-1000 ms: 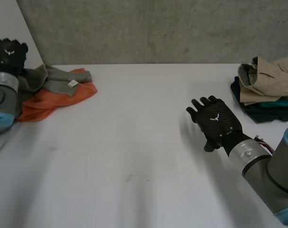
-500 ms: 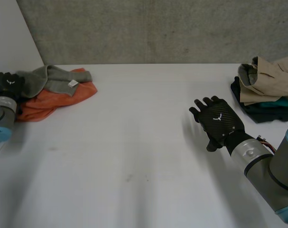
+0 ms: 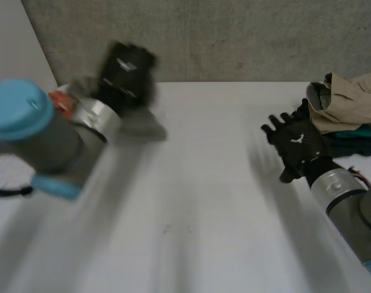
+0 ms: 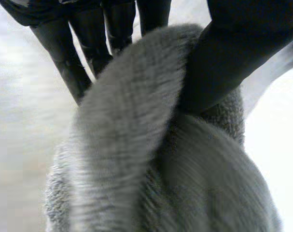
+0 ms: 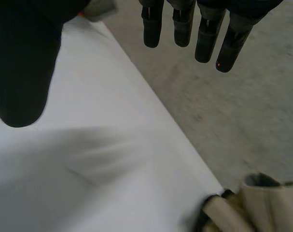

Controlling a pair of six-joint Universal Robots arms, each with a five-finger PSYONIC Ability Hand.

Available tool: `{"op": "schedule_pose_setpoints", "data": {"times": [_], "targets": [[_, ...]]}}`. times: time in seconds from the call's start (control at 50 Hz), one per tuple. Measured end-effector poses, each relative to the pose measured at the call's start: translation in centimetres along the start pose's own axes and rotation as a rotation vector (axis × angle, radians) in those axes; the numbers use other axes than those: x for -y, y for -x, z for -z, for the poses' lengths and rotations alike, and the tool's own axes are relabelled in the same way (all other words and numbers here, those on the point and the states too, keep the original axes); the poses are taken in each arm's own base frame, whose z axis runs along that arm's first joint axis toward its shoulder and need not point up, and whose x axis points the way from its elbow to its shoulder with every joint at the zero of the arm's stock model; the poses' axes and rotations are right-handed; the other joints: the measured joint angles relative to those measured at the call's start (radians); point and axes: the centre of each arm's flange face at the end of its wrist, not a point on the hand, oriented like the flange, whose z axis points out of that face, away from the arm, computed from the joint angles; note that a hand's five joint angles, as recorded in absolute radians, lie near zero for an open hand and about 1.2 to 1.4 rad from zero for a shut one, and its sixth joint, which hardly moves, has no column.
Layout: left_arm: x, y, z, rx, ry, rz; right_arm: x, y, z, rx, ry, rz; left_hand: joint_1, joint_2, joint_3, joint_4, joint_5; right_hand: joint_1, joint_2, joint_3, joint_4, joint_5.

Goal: Fold the laundry.

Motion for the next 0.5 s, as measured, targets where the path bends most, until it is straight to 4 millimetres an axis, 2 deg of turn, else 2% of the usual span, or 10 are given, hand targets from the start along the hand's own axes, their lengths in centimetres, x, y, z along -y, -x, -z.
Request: {"op": "schedule_pose_setpoints", "data": {"times": [0.04,0.06,0.1,0.12,0.16,0.18,0.2,0.4,0.42,0.5], "targets": [[1.3,-4.7,3.0,-0.144,0.030,0.131,-0.1,-1.0,-0.2,-0.039,0.009,0.001,-0.001,0.000,0.000,0.000,0.000,0.000,0.000,0.000,0.000,0.000],[1.5,-5.4,3.6,-0.170,0.036,0.153,-0.2,-1.2,-0.2,-0.045,0.011,0.002,-0.022,-0.021,-0.021,-0.022,-0.016,0.000,0.000,0.000,0.000,0.000],[2.3,-8.5,6.0,-0.285,0.055,0.242,-0.3,-1.8,-0.3,-0.070,0.017,0.002,-0.265,-0.284,-0.274,-0.266,-0.226,0.000,0.000,0.000,0.000,0.000],[2.5,-8.8,6.4,-0.300,0.057,0.252,-0.3,-1.9,-0.3,-0.073,0.018,0.002,-0.265,-0.284,-0.274,-0.266,-0.226,0.000,0.000,0.000,0.000,0.000],[3.3,-10.2,7.8,-0.363,0.050,0.300,-0.4,-2.3,-0.4,-0.087,0.023,0.002,-0.495,-0.466,-0.454,-0.470,-0.429,0.000,0.000,0.000,0.000,0.000],[3.5,-10.4,7.9,-0.371,0.046,0.307,-0.4,-2.4,-0.4,-0.089,0.023,0.002,-0.787,-0.752,-0.737,-0.758,-0.720,0.000,0.000,0.000,0.000,0.000],[3.8,-10.4,8.1,-0.376,0.039,0.315,-0.4,-2.5,-0.4,-0.091,0.024,0.002,-0.862,-0.881,-0.866,-0.891,-0.847,0.000,0.000,0.000,0.000,0.000],[3.9,-5.8,6.1,-0.170,0.021,0.281,-0.5,-2.1,-0.2,-0.063,0.038,-0.006,-0.863,-0.913,-0.901,-0.920,-0.879,0.000,0.000,0.000,0.000,0.000],[3.4,-3.9,5.5,-0.097,0.031,0.264,-0.4,-1.7,0.0,-0.036,0.056,-0.017,-0.863,-0.913,-0.901,-0.920,-0.879,0.000,0.000,0.000,0.000,0.000],[2.2,-1.4,4.7,-0.010,0.055,0.233,0.0,-0.9,0.5,0.027,0.093,-0.054,-0.863,-0.913,-0.901,-0.920,-0.878,0.000,0.000,0.000,0.000,0.000]]}}
